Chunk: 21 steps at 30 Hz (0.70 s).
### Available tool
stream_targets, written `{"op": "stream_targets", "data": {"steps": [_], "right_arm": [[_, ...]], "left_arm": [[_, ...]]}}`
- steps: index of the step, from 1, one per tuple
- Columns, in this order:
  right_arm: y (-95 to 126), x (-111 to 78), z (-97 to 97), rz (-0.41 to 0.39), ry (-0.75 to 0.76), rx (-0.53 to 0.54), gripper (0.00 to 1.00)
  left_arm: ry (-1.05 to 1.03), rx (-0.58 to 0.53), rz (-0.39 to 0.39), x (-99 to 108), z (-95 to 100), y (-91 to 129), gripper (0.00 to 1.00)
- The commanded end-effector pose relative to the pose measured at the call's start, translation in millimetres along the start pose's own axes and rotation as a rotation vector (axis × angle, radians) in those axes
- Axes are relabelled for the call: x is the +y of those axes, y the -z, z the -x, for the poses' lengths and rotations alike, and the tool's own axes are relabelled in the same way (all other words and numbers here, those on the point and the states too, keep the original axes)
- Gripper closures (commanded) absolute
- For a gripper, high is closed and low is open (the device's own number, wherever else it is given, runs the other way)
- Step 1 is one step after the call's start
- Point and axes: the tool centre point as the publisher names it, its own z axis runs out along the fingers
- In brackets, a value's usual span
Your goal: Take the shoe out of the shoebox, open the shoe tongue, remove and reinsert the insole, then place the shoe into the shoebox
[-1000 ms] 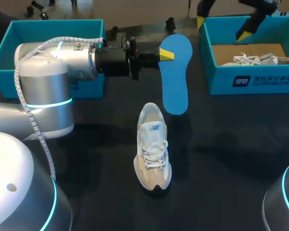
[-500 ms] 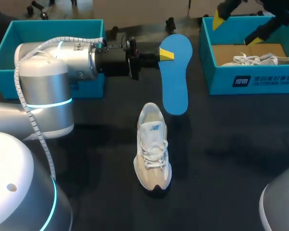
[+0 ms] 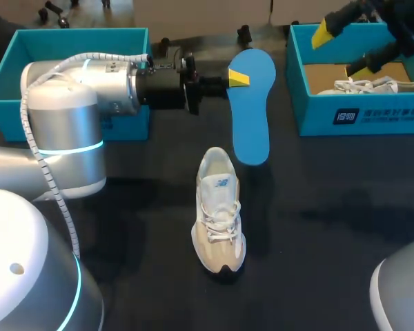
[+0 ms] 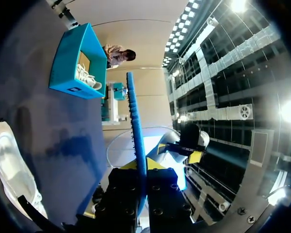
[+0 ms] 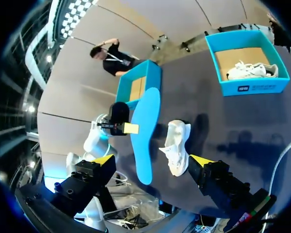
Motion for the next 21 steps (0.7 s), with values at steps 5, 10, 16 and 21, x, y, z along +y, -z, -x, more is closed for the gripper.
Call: {"op": "stream_targets", "data": {"steps": [5,10,16,21], "right_arm": [[-17,-6.1,16.0,0.027,0.006,0.317,0.0],[-24,-6.6,21.3,0.027,0.005,0.352,0.0],[-31,-8.4,28.5,0.032,0.005,0.398,0.0],[-36,-9.0,33.4,0.016,-0.01,0.414,0.0]], "left_arm": [[-0.001,0.001,0.0,0,1.1,-1,1.0],[-0.001,0.001,0.0,0,1.1,-1,1.0],[-0.001,0.001,0.0,0,1.1,-1,1.0],[-0.001,0.001,0.0,0,1.1,-1,1.0]]}}
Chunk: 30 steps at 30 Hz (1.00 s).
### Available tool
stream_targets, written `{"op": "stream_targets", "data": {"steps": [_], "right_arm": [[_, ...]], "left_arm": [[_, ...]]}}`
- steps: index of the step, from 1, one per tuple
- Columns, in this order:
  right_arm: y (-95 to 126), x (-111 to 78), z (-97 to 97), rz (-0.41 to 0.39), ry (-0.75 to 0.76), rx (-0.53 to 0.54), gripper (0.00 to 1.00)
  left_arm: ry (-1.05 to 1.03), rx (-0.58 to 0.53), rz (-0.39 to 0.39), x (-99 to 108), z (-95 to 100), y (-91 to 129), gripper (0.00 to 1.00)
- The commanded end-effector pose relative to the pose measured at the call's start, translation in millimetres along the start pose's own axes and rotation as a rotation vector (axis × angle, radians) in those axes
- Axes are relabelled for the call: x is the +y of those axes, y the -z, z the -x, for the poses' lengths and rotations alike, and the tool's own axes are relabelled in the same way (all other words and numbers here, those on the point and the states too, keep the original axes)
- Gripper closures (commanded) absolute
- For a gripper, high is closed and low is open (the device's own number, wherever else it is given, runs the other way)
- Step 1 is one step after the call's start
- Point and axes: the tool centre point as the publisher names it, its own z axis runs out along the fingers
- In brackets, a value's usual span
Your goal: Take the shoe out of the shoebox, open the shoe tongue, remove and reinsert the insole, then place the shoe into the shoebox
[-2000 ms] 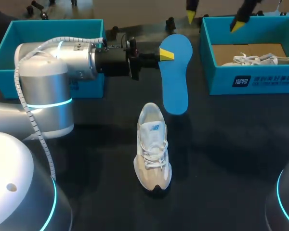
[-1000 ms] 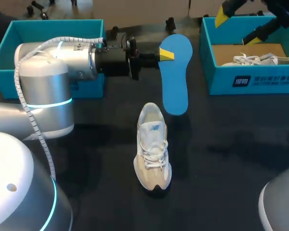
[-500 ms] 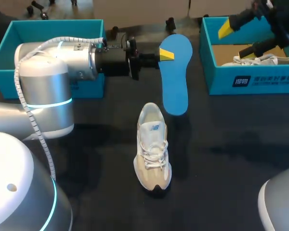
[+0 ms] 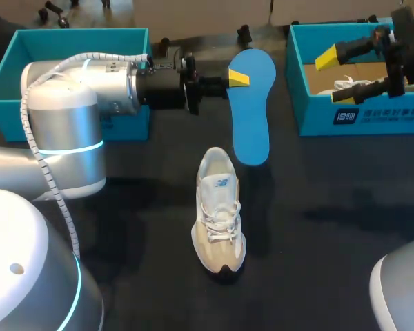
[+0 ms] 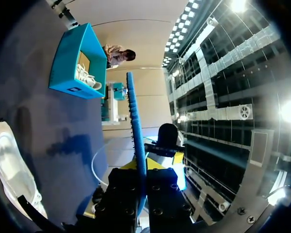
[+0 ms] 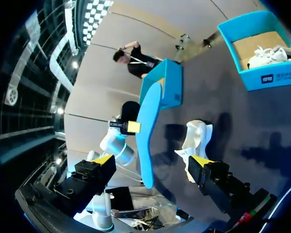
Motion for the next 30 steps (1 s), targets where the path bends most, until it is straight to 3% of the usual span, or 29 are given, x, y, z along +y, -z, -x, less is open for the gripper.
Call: {"op": "stream_targets", "data": {"steps": [1,8,21,26,30], "right_arm": [[-5,-1.2,7.3,-0.001,-0.004,0.107,0.0],[-11,1.2,15.2,-0.018,-0.022,0.129,0.0],[-14,8.7,20.7,-0.024,-0.01,0.168,0.0],[-15,10.0,21.5,-0.02,-0.004,0.184,0.0],[-17,10.4,21.9,-0.011,0.0,0.203,0.0]], "left_arm": [[-0.001,0.001,0.0,0,1.2,-1,1.0],[-0.001,0.001,0.0,0,1.2,-1,1.0],[-0.516,0.044,0.041,3,3.8,16,1.0],[-0.74,0.072,-0.034,-1,1.2,19,1.0],[-1.032,0.104,-0.193,-3,-0.7,20,1.0]]}}
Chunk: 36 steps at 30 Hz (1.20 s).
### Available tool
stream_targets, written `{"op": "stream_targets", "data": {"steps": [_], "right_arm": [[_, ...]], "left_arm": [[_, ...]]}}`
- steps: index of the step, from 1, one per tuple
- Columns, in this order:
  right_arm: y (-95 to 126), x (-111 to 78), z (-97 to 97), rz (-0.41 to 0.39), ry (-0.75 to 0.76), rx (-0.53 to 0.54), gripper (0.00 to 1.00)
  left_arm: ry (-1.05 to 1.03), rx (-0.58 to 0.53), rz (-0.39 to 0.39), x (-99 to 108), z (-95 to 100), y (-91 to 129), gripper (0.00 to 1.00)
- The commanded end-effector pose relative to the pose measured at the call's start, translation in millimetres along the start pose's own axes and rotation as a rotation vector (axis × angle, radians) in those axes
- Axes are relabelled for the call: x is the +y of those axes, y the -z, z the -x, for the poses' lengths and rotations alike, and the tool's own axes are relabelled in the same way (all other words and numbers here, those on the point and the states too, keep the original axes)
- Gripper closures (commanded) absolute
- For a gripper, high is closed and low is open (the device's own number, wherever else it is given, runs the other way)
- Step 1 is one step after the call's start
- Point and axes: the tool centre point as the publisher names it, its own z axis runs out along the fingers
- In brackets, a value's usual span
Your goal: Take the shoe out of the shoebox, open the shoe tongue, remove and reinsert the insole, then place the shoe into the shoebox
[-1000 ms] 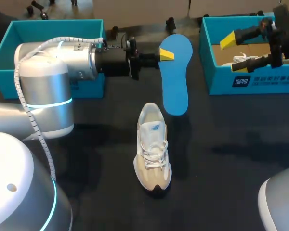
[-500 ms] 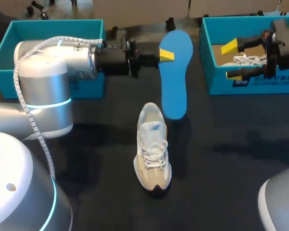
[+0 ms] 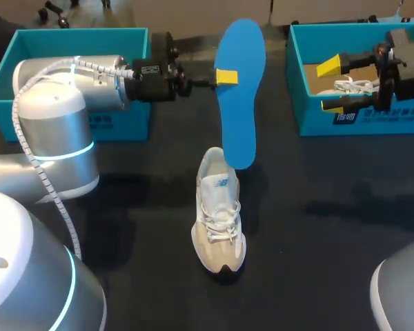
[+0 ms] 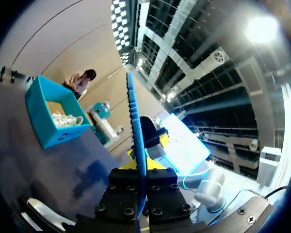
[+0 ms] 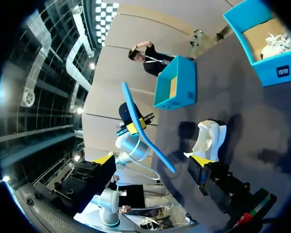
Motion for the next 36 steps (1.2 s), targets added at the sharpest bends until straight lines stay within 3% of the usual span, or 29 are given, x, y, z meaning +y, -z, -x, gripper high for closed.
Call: {"op": "stream_targets", "data": {"steps": [1,5,8,15,21,28,36], "right_arm": [[-5,2.1,2.2,0.005,0.002,0.014,0.0],[-6,2.1,3.5,0.005,0.001,0.017,0.0],[-6,1.9,4.0,0.007,-0.001,0.018,0.0],[-6,1.4,4.7,0.011,-0.001,0.014,0.0],[-8,0.9,5.9,0.013,-0.002,0.015,0.0],[-9,0.8,6.4,0.015,-0.004,0.016,0.0],[-9,2.2,6.4,0.016,-0.005,0.015,0.0]], "left_arm": [[-0.459,-0.012,-0.208,3,0.0,-2,1.0],[-0.625,0.005,-0.301,1,-0.7,-3,1.0],[-0.731,0.035,-0.31,0,-2.3,-4,1.0],[-0.976,0.119,-0.261,0,-1.4,-1,1.0],[-1.217,0.172,-0.16,5,2.5,3,1.0],[-1.34,0.186,-0.085,5,5.2,6,1.0],[-1.356,0.173,-0.117,3,4.2,7,1.0]]}}
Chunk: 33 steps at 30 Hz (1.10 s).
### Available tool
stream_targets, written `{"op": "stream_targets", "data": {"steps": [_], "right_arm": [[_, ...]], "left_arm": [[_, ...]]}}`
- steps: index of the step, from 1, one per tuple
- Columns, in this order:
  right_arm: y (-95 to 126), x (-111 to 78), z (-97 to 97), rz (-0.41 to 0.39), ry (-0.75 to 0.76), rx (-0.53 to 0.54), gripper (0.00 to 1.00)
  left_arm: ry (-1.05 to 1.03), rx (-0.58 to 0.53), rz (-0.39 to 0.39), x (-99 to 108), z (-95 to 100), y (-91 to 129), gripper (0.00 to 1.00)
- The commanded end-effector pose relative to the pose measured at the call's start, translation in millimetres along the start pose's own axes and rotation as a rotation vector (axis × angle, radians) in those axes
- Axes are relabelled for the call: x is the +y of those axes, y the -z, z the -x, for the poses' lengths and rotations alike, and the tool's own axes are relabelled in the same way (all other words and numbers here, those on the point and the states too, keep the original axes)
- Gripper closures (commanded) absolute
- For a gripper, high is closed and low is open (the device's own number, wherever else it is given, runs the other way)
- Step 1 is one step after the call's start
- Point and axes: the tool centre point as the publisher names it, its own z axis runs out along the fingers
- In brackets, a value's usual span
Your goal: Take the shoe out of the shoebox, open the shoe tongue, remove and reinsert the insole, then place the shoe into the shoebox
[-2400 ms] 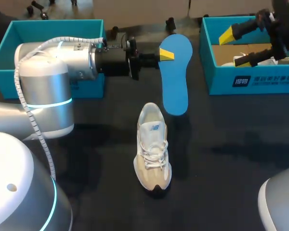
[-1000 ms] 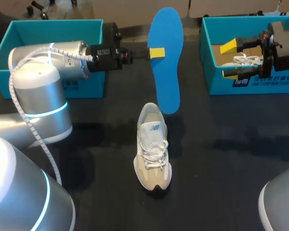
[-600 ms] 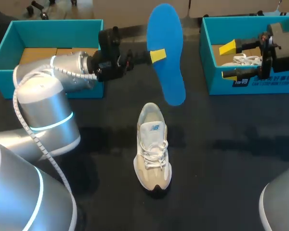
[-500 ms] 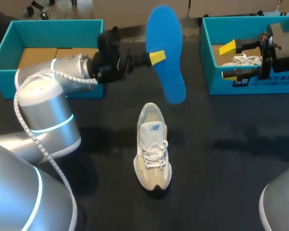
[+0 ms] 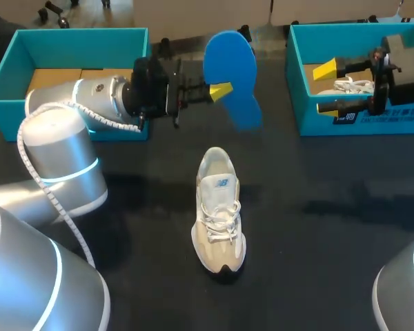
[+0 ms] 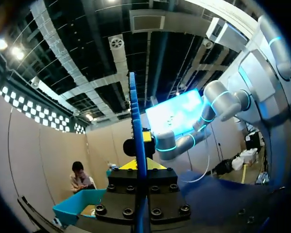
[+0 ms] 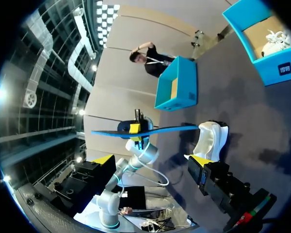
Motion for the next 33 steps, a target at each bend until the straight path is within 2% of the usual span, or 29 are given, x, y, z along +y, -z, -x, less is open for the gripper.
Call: {"op": "stream_targets", "data": {"steps": [1,13,25,33], "right_arm": [[-2,1.5,-0.5,-0.001,-0.003,-0.002,0.0],[-4,6.8,-2.0,-0.009,-0.005,-0.003,0.0],[-9,12.1,-1.6,-0.008,-0.006,0.008,0.0],[-12,13.5,-1.7,-0.003,0.001,0.015,0.0]], "left_arm": [[-0.191,0.076,0.004,3,5.4,0,1.0],[-0.191,0.076,0.004,3,5.4,0,1.0],[-0.716,0.15,0.001,-3,6.7,1,1.0],[-1.059,0.144,0.012,-1,8.1,2,1.0]]}}
